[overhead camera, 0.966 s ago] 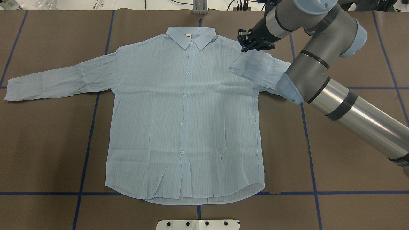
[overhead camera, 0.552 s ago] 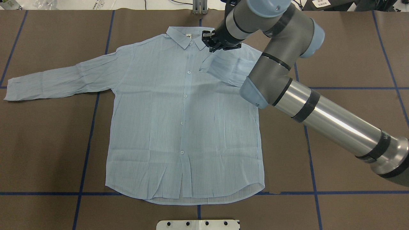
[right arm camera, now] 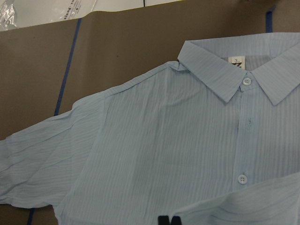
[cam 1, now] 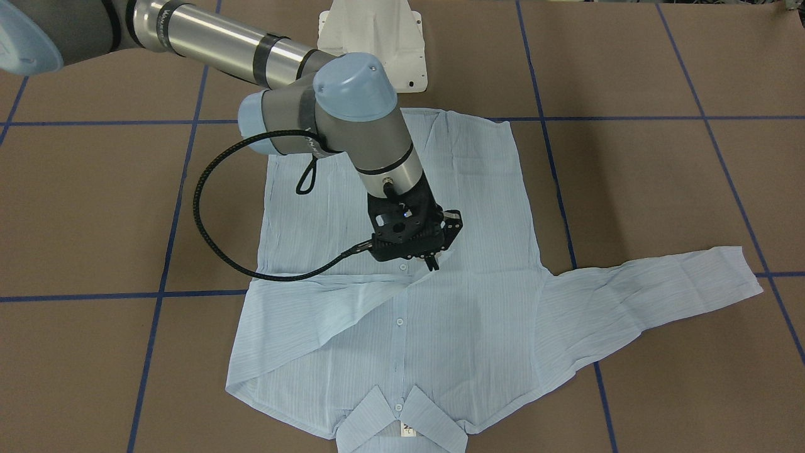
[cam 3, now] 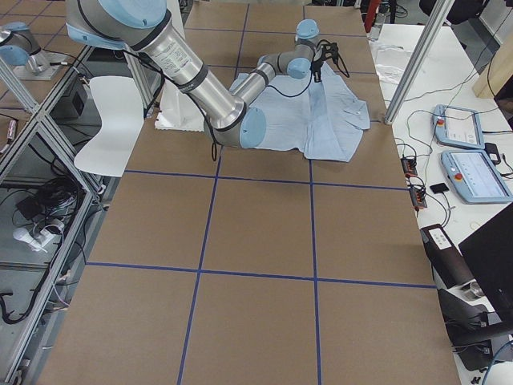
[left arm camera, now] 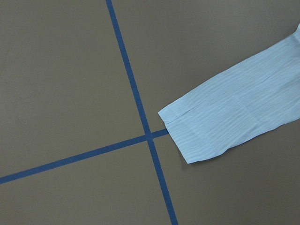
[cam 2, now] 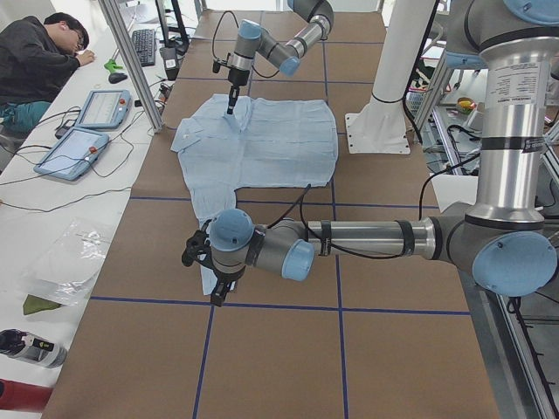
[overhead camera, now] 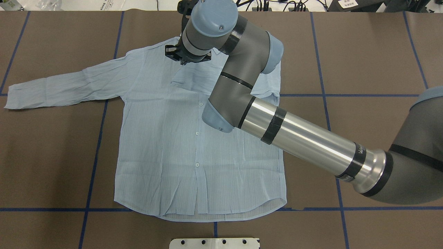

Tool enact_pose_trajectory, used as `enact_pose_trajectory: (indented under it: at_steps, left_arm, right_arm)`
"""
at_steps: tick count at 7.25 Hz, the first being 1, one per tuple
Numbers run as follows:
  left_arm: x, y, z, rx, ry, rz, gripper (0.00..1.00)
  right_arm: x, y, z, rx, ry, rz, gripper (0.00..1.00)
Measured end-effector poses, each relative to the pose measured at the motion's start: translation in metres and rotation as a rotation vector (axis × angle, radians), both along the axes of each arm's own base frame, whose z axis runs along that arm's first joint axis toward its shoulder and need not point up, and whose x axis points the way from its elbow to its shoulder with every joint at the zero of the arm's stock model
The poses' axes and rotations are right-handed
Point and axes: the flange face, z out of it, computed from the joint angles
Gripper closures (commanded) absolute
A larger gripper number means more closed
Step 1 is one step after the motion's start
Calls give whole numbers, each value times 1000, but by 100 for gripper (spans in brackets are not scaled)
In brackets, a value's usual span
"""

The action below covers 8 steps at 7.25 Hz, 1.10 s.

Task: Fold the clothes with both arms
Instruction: 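Lift the sleeve and fold it across the shirt front with the right gripper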

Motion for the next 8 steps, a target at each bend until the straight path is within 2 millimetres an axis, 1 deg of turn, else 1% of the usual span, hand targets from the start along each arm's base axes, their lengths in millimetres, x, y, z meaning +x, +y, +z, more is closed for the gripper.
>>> enact_pose_trajectory:
  at_steps: [1, 3, 4, 5, 6, 7, 8]
  left_arm:
    - [0, 0, 3, -2, 0, -1, 0]
    - [0, 0, 6, -7, 1, -1, 0]
    - [0, 0, 6, -7, 1, -1, 0]
    - [0, 0, 6, -6, 2, -1, 0]
    - [0, -1, 5, -3, 2, -1, 0]
    - [0, -2, 4, 1, 1, -1, 0]
    - [0, -4, 3, 4, 1, -1, 0]
  right_arm:
    - [-15, 3, -1, 5, 10, -1, 100]
    - [-46, 2, 9, 5, 34, -3, 100]
    - [-57, -1, 11, -1, 48, -5, 100]
    - [-67, -6, 6, -2, 55, -5, 30]
    - [-76, -11, -1, 10, 49, 2, 0]
    - [-82, -14, -8, 29, 41, 18, 0]
    - [-84, -16, -12, 45, 35, 37, 0]
